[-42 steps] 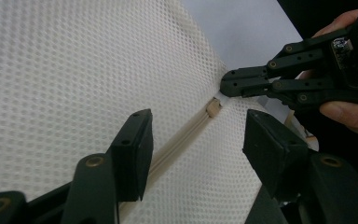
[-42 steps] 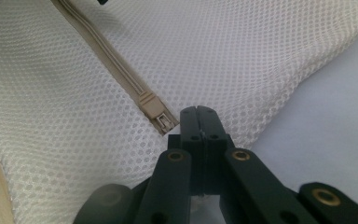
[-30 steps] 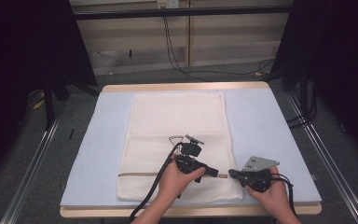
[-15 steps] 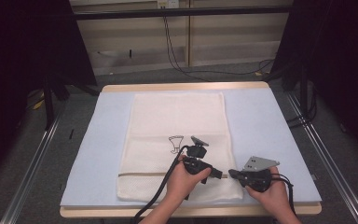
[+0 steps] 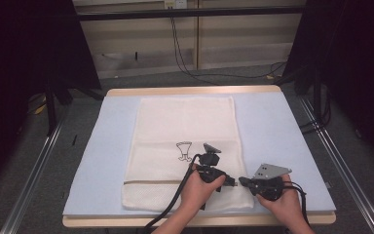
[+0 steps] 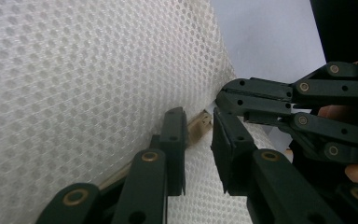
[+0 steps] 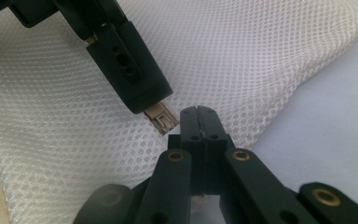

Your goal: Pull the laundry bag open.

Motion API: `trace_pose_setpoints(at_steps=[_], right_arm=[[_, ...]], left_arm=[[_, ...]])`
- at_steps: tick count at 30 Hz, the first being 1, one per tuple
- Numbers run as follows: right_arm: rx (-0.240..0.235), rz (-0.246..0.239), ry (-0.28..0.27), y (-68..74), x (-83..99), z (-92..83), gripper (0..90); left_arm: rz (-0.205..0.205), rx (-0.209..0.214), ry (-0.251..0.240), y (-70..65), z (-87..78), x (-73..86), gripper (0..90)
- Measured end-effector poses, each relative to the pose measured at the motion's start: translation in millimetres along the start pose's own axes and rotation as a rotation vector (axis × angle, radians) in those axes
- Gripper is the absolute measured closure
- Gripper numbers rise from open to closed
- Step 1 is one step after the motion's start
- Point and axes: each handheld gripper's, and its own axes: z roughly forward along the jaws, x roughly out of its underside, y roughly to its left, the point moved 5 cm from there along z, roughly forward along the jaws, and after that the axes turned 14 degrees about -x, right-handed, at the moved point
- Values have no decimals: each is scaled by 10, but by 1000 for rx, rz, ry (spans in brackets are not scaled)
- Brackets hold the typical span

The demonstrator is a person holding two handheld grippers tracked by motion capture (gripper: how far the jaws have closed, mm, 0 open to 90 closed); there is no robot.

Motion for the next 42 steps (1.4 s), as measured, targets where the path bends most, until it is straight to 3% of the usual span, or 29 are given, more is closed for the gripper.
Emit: trace_pose_setpoints(at_steps=[2, 6, 9, 16, 21, 28, 37, 41, 42], right_arm=[[5, -2, 3, 1, -2, 0, 900], [3, -3, 0, 2, -1, 2, 900], [3, 1, 1, 2, -1, 1, 900], [3, -4, 4, 1, -3, 3, 900], [9, -15, 18, 9, -9, 3, 900], [3, -10, 15, 5, -9, 4, 900], [-4, -16, 16, -3, -8, 5, 900], [-5, -19, 12, -6, -9, 8, 900], [-4, -21, 15, -8, -8, 4, 900]], left_arm=[[-37, 10, -6, -17, 23, -6, 805], [-28, 13, 3, -13, 24, 0, 834], [-46, 34, 3, -21, 9, -9, 872], [-52, 35, 8, -25, 0, -9, 875], [-62, 57, 10, -11, -2, -13, 875], [-41, 41, 9, -5, -10, -12, 875], [-80, 62, 19, 30, -38, -15, 877], [-74, 45, 8, 89, -85, 0, 876], [-75, 62, 21, 99, -107, 7, 877]])
